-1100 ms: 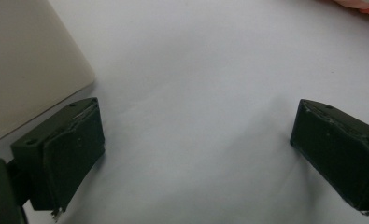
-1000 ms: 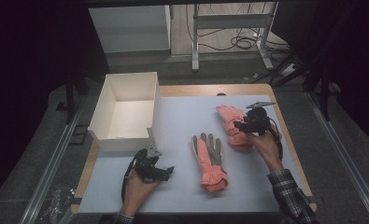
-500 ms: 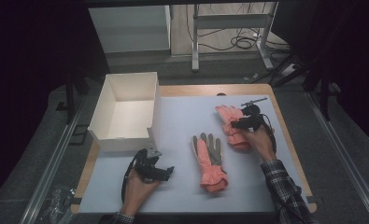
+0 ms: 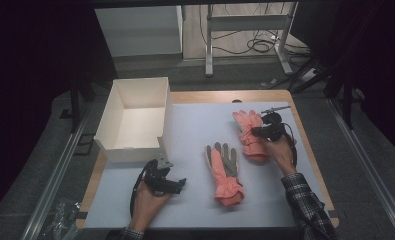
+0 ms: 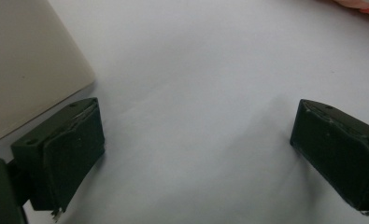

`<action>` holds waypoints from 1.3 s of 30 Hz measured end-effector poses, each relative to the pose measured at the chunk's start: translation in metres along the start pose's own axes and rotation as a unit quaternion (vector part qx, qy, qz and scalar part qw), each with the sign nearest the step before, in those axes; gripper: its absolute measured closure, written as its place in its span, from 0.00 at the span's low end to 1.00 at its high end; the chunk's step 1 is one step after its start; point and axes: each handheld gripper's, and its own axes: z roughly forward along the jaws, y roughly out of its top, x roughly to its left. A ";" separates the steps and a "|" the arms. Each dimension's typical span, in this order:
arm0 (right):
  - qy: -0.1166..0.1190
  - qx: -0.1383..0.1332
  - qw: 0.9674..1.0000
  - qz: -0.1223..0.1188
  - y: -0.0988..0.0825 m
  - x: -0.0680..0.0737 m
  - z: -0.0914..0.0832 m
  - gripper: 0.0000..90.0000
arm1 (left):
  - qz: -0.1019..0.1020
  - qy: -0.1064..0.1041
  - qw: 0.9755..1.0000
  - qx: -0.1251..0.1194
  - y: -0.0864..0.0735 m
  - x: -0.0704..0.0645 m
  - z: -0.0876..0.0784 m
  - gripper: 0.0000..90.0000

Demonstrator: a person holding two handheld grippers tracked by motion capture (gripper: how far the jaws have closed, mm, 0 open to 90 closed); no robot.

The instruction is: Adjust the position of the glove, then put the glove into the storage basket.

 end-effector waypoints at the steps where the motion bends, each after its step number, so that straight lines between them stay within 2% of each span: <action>1: 0.001 -0.001 1.000 -0.001 0.000 0.001 -0.003 0.93 | 0.000 0.000 1.000 0.000 0.000 0.000 0.000 0.03; 10: 0.012 -0.019 1.000 -0.011 -0.004 0.007 -0.032 0.94 | 0.000 0.000 1.000 0.000 0.000 0.000 0.000 0.03; 16: 0.030 -0.035 0.999 -0.008 -0.008 0.012 -0.055 0.93 | 0.000 0.000 1.000 0.000 0.000 0.000 0.000 0.03; 22: 0.046 -0.037 0.998 0.001 -0.012 0.020 -0.068 0.94 | 0.000 0.000 1.000 0.000 0.000 0.000 0.000 0.03; 30: 0.059 -0.036 0.998 0.002 -0.019 0.045 -0.092 0.93 | 0.001 0.001 1.000 0.000 0.000 0.000 0.000 0.03; 31: 0.069 -0.035 0.997 0.002 -0.021 0.051 -0.097 0.93 | -0.001 0.001 1.000 -0.002 0.000 0.000 0.000 0.03; 33: 0.075 -0.034 0.997 0.004 -0.021 0.055 -0.099 0.93 | 0.000 0.001 1.000 -0.002 0.000 0.000 0.000 0.03; 39: 0.102 -0.036 0.994 0.000 -0.027 0.078 -0.110 0.93 | -0.001 0.001 1.000 -0.001 0.000 0.000 0.000 0.03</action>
